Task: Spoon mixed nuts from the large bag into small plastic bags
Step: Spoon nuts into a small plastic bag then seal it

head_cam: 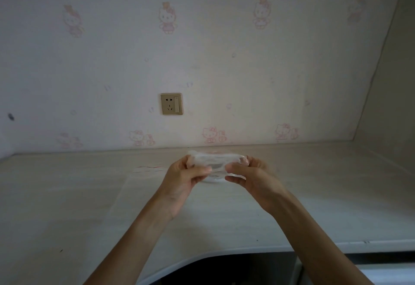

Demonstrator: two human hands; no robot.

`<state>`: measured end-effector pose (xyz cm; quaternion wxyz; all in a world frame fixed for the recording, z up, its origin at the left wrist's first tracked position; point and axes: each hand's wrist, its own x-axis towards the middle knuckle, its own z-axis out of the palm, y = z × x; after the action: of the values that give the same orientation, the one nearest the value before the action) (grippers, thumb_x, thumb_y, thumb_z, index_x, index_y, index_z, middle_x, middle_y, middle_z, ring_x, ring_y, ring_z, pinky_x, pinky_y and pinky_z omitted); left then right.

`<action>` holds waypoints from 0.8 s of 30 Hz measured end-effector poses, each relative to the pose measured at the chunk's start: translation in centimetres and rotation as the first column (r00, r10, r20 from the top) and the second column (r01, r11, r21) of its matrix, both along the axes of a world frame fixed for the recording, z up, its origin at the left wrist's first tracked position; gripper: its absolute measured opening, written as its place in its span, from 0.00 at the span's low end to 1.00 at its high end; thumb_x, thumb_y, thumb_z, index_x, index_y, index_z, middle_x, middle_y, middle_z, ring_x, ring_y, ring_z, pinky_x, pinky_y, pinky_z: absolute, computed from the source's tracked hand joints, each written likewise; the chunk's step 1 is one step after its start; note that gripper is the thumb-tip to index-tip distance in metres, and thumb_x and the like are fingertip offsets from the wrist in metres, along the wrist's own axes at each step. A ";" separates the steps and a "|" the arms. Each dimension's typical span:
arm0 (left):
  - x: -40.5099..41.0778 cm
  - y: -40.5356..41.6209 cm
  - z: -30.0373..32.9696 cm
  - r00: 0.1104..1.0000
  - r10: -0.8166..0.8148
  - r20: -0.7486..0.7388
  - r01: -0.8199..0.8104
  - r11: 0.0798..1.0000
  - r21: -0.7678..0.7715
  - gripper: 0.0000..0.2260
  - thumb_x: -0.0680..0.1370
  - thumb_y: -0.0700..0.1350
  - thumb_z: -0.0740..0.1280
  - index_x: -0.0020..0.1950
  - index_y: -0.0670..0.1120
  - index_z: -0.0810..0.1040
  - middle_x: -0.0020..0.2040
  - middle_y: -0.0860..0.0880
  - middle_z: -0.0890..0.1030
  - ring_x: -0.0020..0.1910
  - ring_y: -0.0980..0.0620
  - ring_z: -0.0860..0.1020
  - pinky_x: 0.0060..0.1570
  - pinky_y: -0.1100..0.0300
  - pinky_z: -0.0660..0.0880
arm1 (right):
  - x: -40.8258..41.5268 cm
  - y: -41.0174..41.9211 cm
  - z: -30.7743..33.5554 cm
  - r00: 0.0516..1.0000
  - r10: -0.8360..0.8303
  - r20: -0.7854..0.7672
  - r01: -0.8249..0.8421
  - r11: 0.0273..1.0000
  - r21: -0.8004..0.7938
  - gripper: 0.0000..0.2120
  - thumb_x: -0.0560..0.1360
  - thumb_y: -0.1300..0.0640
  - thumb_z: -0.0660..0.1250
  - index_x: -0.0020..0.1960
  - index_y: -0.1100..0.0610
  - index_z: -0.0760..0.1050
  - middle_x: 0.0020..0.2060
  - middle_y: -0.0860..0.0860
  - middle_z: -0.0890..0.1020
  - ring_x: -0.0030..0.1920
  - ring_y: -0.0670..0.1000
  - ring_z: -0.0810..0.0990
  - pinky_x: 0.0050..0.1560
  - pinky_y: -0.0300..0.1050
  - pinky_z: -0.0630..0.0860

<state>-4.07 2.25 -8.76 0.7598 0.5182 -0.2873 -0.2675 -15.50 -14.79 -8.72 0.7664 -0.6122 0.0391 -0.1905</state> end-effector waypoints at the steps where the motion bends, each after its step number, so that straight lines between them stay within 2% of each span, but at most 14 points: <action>1: -0.1 -0.1 -0.1 0.998 0.036 0.048 -0.037 0.999 0.015 0.18 0.65 0.37 0.77 0.39 0.46 0.68 0.41 0.42 0.70 0.45 0.44 0.72 0.56 0.52 0.72 | 0.0 0.0 -0.2 1.000 -0.026 -0.006 0.026 1.000 -0.006 0.14 0.70 0.65 0.77 0.31 0.51 0.81 0.40 0.49 0.86 0.48 0.50 0.86 0.54 0.48 0.82; 3: -0.4 -0.5 -0.3 0.979 0.151 0.138 -0.162 0.984 0.075 0.23 0.63 0.38 0.78 0.34 0.51 0.63 0.36 0.46 0.64 0.42 0.45 0.65 0.54 0.52 0.69 | 0.1 0.3 -0.3 0.996 -0.093 -0.007 0.094 0.994 0.057 0.13 0.73 0.67 0.74 0.35 0.53 0.83 0.41 0.54 0.86 0.47 0.54 0.86 0.53 0.50 0.83; 5: -0.7 -1.1 -0.5 0.937 0.282 0.207 -0.307 0.946 0.101 0.22 0.63 0.40 0.79 0.32 0.52 0.64 0.33 0.51 0.65 0.39 0.48 0.67 0.51 0.53 0.70 | 0.4 0.7 -0.6 0.984 -0.172 -0.047 0.178 0.969 0.172 0.03 0.75 0.67 0.72 0.45 0.62 0.81 0.42 0.59 0.83 0.46 0.56 0.84 0.52 0.52 0.84; 6: -0.9 -1.4 -0.6 0.910 0.344 0.231 -0.373 0.923 0.096 0.22 0.64 0.40 0.80 0.33 0.52 0.66 0.33 0.52 0.66 0.37 0.49 0.68 0.49 0.52 0.73 | 0.6 1.0 -0.6 0.973 -0.221 -0.071 0.231 0.953 0.194 0.03 0.76 0.67 0.72 0.48 0.64 0.79 0.41 0.59 0.82 0.44 0.56 0.83 0.51 0.53 0.84; 9: -1.0 -1.9 -1.1 0.839 0.475 0.265 -0.507 0.859 0.069 0.17 0.71 0.40 0.77 0.37 0.48 0.69 0.35 0.52 0.70 0.36 0.53 0.75 0.51 0.45 0.82 | 1.2 1.8 -0.8 0.940 -0.326 -0.097 0.337 0.930 0.148 0.03 0.76 0.66 0.71 0.44 0.62 0.79 0.34 0.53 0.82 0.38 0.52 0.82 0.48 0.52 0.85; 11: -0.9 -2.1 -1.3 0.817 0.515 0.259 -0.542 0.839 0.044 0.14 0.74 0.43 0.76 0.39 0.43 0.70 0.36 0.48 0.74 0.37 0.53 0.77 0.51 0.44 0.84 | 1.4 2.2 -0.8 0.928 -0.361 -0.091 0.370 0.923 0.110 0.04 0.77 0.63 0.72 0.43 0.60 0.81 0.33 0.50 0.83 0.37 0.50 0.83 0.46 0.51 0.85; 13: -0.8 -2.1 -1.5 0.805 0.542 0.243 -0.563 0.826 0.023 0.16 0.75 0.47 0.75 0.43 0.37 0.72 0.38 0.46 0.77 0.39 0.50 0.80 0.48 0.47 0.85 | 1.6 2.1 -0.9 0.912 -0.400 -0.086 0.403 0.915 0.025 0.05 0.77 0.61 0.72 0.42 0.59 0.82 0.33 0.50 0.84 0.37 0.48 0.83 0.42 0.46 0.85; 16: -0.6 -1.9 -1.4 0.757 0.594 0.273 -0.617 0.787 0.000 0.12 0.79 0.48 0.73 0.46 0.41 0.77 0.42 0.49 0.82 0.42 0.49 0.83 0.43 0.51 0.85 | 1.6 1.6 -1.3 0.875 -0.479 -0.073 0.468 0.874 -0.134 0.07 0.77 0.65 0.71 0.40 0.61 0.77 0.33 0.52 0.81 0.34 0.46 0.82 0.36 0.40 0.82; 18: -0.3 -1.5 -1.6 0.718 0.609 0.336 -0.645 0.764 -0.009 0.08 0.80 0.48 0.72 0.47 0.45 0.77 0.43 0.50 0.82 0.40 0.51 0.84 0.40 0.52 0.85 | 1.5 1.1 -1.5 0.861 -0.506 -0.052 0.487 0.850 -0.198 0.07 0.76 0.67 0.71 0.42 0.61 0.74 0.35 0.54 0.81 0.35 0.47 0.82 0.35 0.40 0.81; 21: 0.0 -1.0 -2.0 0.682 0.616 0.394 -0.665 0.746 -0.015 0.08 0.81 0.47 0.71 0.48 0.45 0.76 0.44 0.49 0.82 0.37 0.53 0.85 0.37 0.52 0.84 | 1.2 0.4 -1.6 0.854 -0.517 -0.053 0.499 0.845 -0.193 0.09 0.75 0.67 0.74 0.46 0.60 0.74 0.39 0.56 0.82 0.35 0.51 0.83 0.34 0.44 0.82; 24: 0.1 -1.1 -2.3 0.746 0.592 0.307 -0.627 0.779 0.021 0.06 0.81 0.43 0.71 0.49 0.43 0.77 0.45 0.44 0.83 0.39 0.50 0.86 0.39 0.52 0.85 | 1.1 0.1 -1.5 0.861 -0.495 -0.114 0.489 0.869 -0.082 0.11 0.75 0.67 0.74 0.44 0.59 0.72 0.39 0.57 0.84 0.34 0.54 0.85 0.33 0.47 0.82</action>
<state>-3.93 1.19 -11.08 0.7229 0.6617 -0.1909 0.0553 -14.36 -14.64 -10.26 0.6726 -0.6121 0.2397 -0.3399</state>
